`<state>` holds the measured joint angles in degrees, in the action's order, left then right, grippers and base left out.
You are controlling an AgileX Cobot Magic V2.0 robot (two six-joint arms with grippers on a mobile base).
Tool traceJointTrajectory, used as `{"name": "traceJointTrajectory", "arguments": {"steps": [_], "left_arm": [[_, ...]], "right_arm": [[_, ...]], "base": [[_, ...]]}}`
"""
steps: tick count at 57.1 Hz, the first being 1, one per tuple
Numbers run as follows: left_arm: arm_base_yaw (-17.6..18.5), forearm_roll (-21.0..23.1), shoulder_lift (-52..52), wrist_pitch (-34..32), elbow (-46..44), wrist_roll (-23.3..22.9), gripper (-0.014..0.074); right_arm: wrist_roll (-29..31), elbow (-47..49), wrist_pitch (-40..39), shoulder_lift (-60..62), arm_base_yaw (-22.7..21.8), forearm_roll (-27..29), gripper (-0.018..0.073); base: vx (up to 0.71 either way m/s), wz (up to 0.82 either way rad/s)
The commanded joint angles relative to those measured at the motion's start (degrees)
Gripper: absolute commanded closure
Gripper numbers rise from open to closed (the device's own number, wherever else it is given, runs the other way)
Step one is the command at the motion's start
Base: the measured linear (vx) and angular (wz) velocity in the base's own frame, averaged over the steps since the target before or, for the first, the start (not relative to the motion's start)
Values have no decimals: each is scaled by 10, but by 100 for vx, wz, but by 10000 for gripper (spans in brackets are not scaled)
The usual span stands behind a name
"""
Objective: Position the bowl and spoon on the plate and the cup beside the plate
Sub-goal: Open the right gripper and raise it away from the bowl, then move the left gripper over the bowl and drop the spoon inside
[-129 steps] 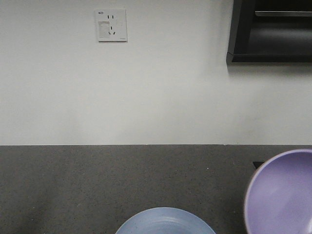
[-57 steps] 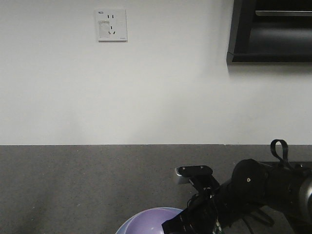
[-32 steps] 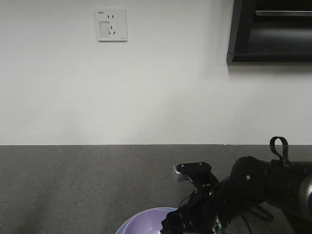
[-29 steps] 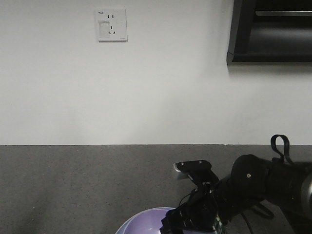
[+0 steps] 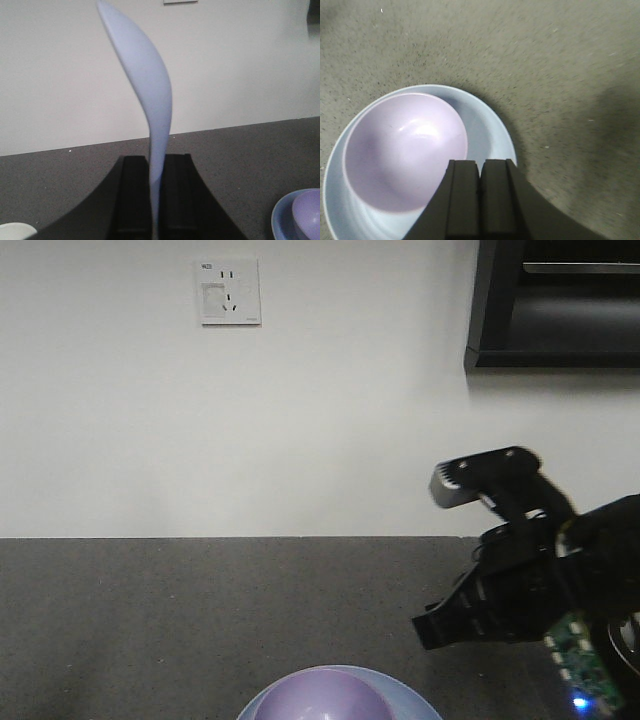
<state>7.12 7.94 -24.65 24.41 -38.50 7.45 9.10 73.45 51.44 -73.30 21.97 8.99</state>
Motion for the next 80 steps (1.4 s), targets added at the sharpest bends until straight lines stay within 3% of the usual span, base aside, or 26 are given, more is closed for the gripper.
{"name": "traceJointTrajectory", "arguments": {"steps": [1,15,23,27,34,39,46,54,69,80], "left_arm": [[1,6,-6,-34,-14,-3,603],[6,6,-20,15,-16,-1,599],[25,14,-95,77,-64,25,599],[39,44,-152,118,-105,68,599],[63,132,-257,185,-179,170,596],[78,191,-332,225,-225,208,596],[105,238,-443,290,-289,209,596],[139,260,-533,349,-337,208,596],[209,279,-628,353,-387,207,596],[241,297,-670,357,-415,203,596]], "right_arm": [[-9,-11,-35,73,0,-13,573],[-11,-216,-167,246,0,-14,570],[-11,-316,-199,311,0,-14,570],[-10,-353,-215,334,0,-14,568],[-10,-393,-245,356,0,-14,568],[-10,-401,-257,360,0,-14,568],[-6,-401,-267,360,0,-14,568],[-6,-401,-286,360,0,-16,568],[-6,-401,-305,360,0,-17,568],[-6,-401,-305,360,0,-17,568]], "base": [[0,0],[0,0],[0,0],[0,0],[0,0],[0,0],[0,0],[0,0],[0,0],[0,0]]}}
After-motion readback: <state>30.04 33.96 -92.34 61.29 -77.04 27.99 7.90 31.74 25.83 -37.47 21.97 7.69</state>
